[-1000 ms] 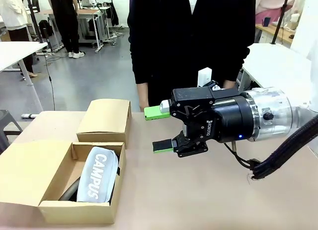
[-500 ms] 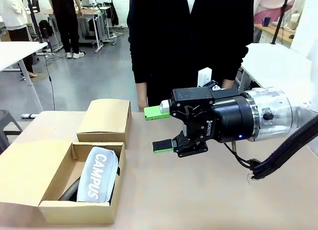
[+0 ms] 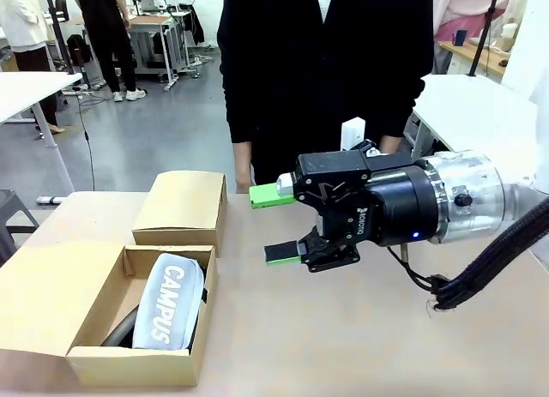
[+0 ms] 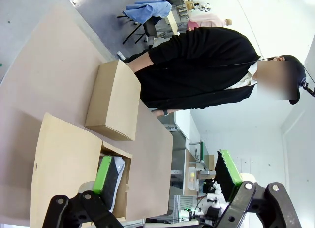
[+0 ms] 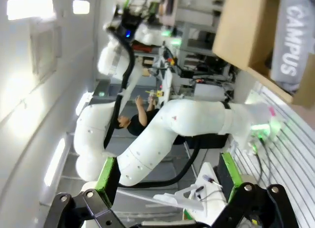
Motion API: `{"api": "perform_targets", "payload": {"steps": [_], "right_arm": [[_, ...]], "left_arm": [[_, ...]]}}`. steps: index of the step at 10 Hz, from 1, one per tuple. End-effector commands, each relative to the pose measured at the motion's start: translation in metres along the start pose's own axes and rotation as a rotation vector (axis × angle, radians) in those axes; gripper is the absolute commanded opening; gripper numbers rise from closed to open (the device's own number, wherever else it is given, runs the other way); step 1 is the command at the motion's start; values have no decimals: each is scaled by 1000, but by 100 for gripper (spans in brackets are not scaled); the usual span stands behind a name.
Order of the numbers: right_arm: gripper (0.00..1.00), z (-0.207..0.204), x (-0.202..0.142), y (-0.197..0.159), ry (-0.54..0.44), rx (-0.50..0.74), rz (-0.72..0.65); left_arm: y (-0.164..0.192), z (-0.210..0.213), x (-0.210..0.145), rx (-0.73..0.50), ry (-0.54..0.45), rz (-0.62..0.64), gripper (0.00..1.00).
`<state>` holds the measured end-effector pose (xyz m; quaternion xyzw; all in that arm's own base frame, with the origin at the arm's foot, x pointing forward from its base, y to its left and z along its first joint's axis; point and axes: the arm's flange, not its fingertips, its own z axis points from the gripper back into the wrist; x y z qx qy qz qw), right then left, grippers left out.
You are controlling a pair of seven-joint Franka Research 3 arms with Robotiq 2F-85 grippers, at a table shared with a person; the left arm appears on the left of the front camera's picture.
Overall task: Place items inside the box.
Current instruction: Pick up a Pencil pouch or Stapler and place it inside the Mailer Box closest to the robot.
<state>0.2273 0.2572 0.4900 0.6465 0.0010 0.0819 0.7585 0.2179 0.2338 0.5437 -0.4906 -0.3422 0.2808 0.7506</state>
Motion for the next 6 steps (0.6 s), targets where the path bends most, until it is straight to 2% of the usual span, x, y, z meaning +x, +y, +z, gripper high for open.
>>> {"api": "perform_targets", "payload": {"steps": [1,3,4,5,6], "right_arm": [[100,100,52,-7,47,-37,-191],[100,173,47,-33,-101,-79,-254],[100,202,33,-42,-76,-89,-243],[100,242,10,-50,-34,-6,-203],[100,293,-22,-63,-75,72,-135]], "left_arm": [[-1,0,0,-22,-8,-14,100],[-1,0,0,-22,-8,-14,100],[-1,0,0,-22,-8,-14,100],[-1,0,0,-22,-8,-14,100],[-1,0,0,-22,-8,-14,100]]}}
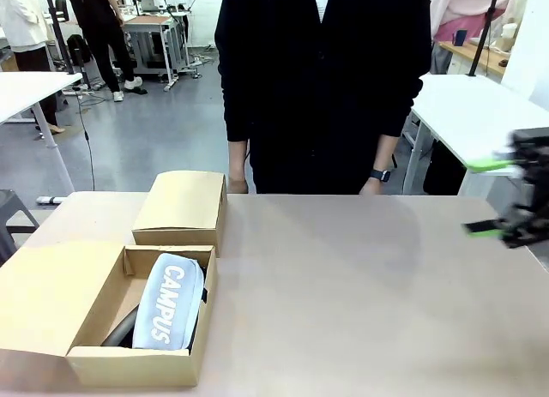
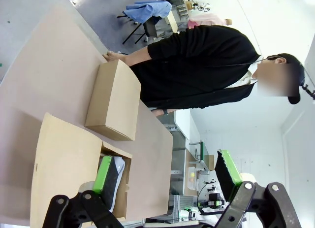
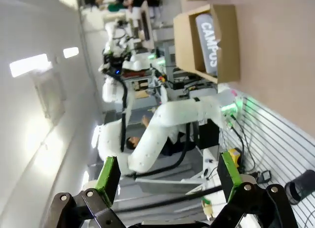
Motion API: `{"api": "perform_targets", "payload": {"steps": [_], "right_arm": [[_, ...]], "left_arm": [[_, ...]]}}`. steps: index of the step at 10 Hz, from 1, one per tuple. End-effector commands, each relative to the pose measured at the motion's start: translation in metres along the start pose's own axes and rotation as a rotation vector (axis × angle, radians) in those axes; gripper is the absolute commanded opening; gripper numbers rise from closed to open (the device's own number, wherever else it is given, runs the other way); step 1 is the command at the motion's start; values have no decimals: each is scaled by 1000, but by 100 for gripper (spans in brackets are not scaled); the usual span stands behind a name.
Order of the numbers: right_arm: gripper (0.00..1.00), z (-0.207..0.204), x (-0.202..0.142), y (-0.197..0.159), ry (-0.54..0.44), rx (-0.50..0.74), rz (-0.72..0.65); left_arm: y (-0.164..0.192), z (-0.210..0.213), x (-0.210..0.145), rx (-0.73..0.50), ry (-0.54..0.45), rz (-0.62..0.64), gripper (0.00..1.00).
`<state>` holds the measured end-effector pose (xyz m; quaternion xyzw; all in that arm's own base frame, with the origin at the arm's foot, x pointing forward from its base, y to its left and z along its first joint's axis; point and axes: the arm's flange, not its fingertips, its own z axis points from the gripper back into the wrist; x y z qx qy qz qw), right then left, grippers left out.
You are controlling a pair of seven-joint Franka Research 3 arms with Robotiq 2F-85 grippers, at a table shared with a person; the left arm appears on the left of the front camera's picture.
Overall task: Place items inside the box.
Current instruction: Pick up a Pencil pouch or Stapler and place it inside the Mailer Box closest to the robot.
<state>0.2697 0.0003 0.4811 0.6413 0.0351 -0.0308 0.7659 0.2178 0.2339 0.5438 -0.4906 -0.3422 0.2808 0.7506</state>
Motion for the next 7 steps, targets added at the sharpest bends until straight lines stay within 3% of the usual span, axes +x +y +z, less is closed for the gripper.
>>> {"api": "perform_targets", "payload": {"steps": [1,2,4,5,7], "right_arm": [[100,76,-43,-38,-95,157,78],[100,95,-60,-59,-98,200,63],[100,95,-73,-92,-129,173,24],[100,109,-62,-46,-119,195,46],[100,109,-62,-46,-119,195,46]], "left_arm": [[-1,0,0,-22,-8,-14,100],[-1,0,0,-22,-8,-14,100],[-1,0,0,-22,-8,-14,100],[-1,0,0,-22,-8,-14,100],[-1,0,0,-22,-8,-14,100]]}}
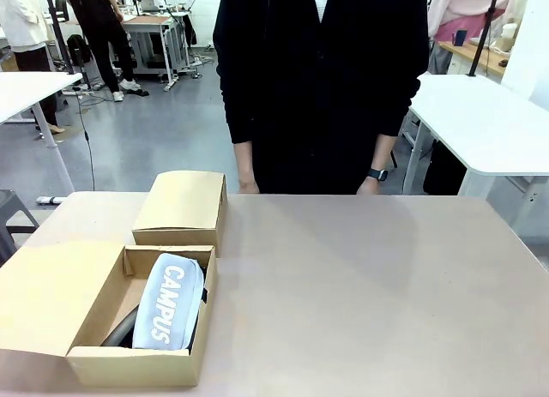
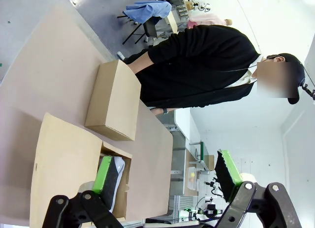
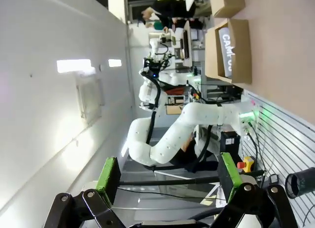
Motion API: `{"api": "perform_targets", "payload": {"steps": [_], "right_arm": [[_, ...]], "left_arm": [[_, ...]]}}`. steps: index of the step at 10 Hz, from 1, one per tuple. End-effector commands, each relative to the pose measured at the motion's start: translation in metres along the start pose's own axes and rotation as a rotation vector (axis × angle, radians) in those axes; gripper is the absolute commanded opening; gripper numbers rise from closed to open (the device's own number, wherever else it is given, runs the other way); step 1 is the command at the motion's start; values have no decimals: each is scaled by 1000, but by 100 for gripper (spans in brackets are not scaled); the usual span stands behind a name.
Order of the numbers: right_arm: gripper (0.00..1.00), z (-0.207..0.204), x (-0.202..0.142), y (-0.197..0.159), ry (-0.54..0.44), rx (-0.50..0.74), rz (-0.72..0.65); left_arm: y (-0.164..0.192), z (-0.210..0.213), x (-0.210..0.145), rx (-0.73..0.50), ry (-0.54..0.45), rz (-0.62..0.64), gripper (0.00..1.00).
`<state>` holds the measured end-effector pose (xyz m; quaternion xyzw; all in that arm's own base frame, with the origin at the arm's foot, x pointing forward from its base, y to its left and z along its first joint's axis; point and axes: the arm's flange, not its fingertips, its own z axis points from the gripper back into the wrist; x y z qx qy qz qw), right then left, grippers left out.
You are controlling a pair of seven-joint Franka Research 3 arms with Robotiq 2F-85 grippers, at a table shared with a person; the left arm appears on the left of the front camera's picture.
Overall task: Place items inside the box.
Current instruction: Pick up a Pencil pouch or Stapler and place it inside the Mailer Box closest to the robot, then close the lid of the Mailer Box closest to the robot.
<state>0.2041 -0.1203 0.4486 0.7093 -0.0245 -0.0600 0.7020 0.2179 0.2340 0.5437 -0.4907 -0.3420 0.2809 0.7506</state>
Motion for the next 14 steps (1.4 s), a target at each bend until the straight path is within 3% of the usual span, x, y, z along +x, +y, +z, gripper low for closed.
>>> {"api": "perform_targets", "payload": {"steps": [1,8,9,10,11,12,14], "right_arm": [[100,-6,0,12,2,3,13],[100,-6,0,12,2,3,13],[100,-6,0,12,2,3,13],[100,-6,0,12,2,3,13],[100,-6,0,12,2,3,13],[100,-6,0,12,2,3,13],[100,-6,0,12,2,3,13]], "left_arm": [[-1,0,-1,-22,-8,-14,100],[0,0,0,0,0,0,100],[-12,-13,-10,-96,31,-296,100],[-20,-40,-35,-292,119,-556,100],[-21,-59,-54,-355,213,-756,100],[-19,-74,-70,-398,246,-964,100],[-9,-93,-80,-484,145,-1304,100]]}}
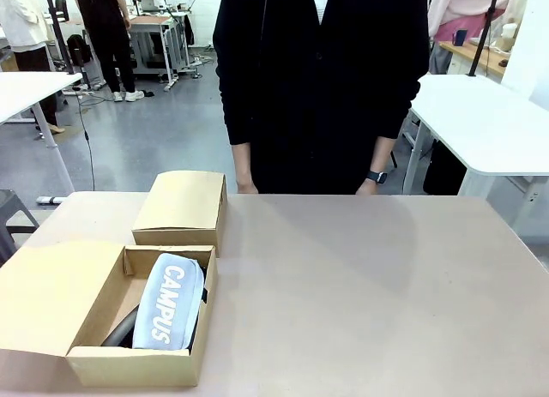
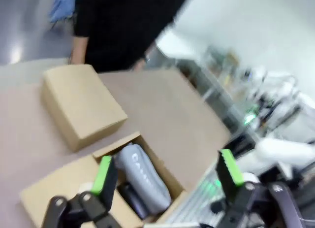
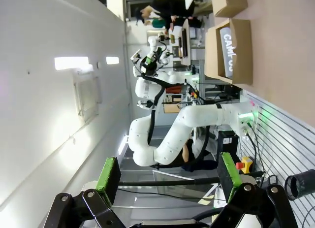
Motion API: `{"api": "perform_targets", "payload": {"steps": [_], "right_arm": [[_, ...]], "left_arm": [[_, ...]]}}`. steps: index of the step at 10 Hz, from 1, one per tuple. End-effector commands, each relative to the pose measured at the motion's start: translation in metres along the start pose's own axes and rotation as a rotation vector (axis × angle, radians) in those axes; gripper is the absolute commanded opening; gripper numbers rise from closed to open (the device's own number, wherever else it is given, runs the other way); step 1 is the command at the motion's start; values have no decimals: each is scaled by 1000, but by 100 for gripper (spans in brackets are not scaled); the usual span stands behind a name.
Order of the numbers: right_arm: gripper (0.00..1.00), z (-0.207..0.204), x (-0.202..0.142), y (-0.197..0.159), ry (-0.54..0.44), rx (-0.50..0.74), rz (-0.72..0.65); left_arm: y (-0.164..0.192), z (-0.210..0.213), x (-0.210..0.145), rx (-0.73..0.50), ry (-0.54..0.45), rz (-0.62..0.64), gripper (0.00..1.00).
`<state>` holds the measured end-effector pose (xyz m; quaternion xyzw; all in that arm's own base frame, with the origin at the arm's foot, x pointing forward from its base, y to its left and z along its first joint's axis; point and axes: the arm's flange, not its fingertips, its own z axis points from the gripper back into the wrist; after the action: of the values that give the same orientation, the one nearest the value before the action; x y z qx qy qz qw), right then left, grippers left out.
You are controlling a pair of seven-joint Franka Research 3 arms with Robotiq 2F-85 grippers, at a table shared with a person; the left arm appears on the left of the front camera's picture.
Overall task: Place items inside the box.
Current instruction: Close the lid of the Mailer Box closest to the robot.
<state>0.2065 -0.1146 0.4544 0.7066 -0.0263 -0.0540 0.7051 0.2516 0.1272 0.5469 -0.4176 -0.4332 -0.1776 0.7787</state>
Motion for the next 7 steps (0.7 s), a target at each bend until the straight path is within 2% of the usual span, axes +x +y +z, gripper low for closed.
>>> {"api": "perform_targets", "payload": {"steps": [1,3,5,6,7], "right_arm": [[100,0,-2,6,-4,11,2],[100,0,-2,6,-4,11,2],[100,0,-2,6,-4,11,2],[100,0,-2,6,-4,11,2],[100,0,-2,6,-4,11,2]], "left_arm": [[14,-14,-40,-106,-199,-607,100],[32,-6,-55,-98,-153,-787,100],[55,10,-90,-122,-18,-887,100],[64,19,-105,-144,-20,-935,100],[79,26,-103,-75,-65,-963,100]]}}
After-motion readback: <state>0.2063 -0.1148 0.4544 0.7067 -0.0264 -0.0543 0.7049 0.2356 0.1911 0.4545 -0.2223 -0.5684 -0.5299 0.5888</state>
